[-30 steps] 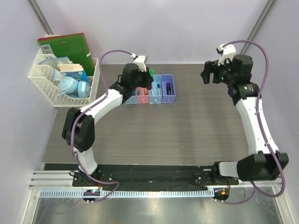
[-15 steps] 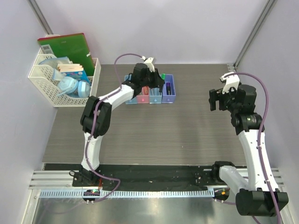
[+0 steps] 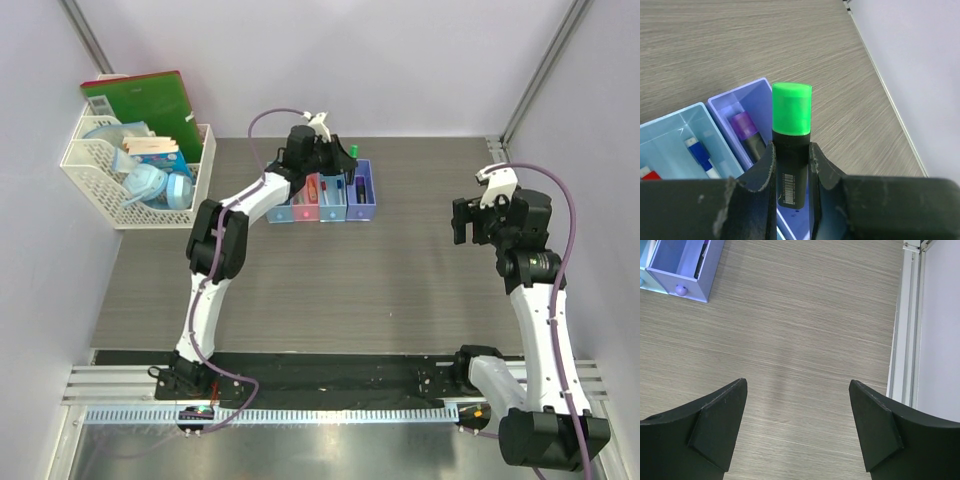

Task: Sort the stationery into containers
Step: Place the pen in the storage box.

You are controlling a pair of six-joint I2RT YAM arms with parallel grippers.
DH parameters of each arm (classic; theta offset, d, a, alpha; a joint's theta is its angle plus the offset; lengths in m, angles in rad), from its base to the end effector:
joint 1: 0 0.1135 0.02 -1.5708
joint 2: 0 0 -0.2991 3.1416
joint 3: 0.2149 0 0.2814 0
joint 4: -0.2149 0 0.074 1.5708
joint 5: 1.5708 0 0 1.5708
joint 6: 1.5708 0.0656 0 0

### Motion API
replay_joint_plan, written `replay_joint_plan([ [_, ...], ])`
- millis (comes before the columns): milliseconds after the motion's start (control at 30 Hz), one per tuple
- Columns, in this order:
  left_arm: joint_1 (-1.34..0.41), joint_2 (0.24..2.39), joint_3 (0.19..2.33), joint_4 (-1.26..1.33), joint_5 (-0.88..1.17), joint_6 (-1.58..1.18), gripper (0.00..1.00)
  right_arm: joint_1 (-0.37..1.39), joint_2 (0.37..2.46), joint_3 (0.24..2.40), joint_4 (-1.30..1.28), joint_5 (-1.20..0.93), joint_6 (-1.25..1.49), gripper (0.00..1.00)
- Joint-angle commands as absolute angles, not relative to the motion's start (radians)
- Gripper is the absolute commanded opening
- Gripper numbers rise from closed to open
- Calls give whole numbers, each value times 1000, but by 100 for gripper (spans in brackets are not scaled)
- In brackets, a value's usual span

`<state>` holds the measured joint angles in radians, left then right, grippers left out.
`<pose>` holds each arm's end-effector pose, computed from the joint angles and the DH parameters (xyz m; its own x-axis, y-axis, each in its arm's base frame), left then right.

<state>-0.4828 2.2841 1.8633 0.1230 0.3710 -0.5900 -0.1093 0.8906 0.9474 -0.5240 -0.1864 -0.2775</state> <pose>0.5384 -0.3091 0.2425 -0.6275 -0.2565 -0.7352 0.4700 0.6280 -0.6203 0.2266 -0.0126 0.3592 -0.4149 -0.2253 -0.8815 -0.1777 0.9703 -0.1643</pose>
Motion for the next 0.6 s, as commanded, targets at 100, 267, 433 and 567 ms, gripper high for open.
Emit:
replay_joint_plan([
  [100, -479, 2367, 1959, 160, 425, -621, 2, -123, 856, 922, -491, -210, -262, 88],
  [267, -476, 2375, 1956, 172, 439, -603, 47, -126, 850, 911, -486, -219, -256, 88],
  [433, -469, 2364, 1944, 176, 437, -594, 71, -124, 861, 905, -480, -224, -247, 88],
  [567, -462, 2355, 1922, 184, 428, -581, 71, -126, 859, 910, -480, -230, -242, 88],
])
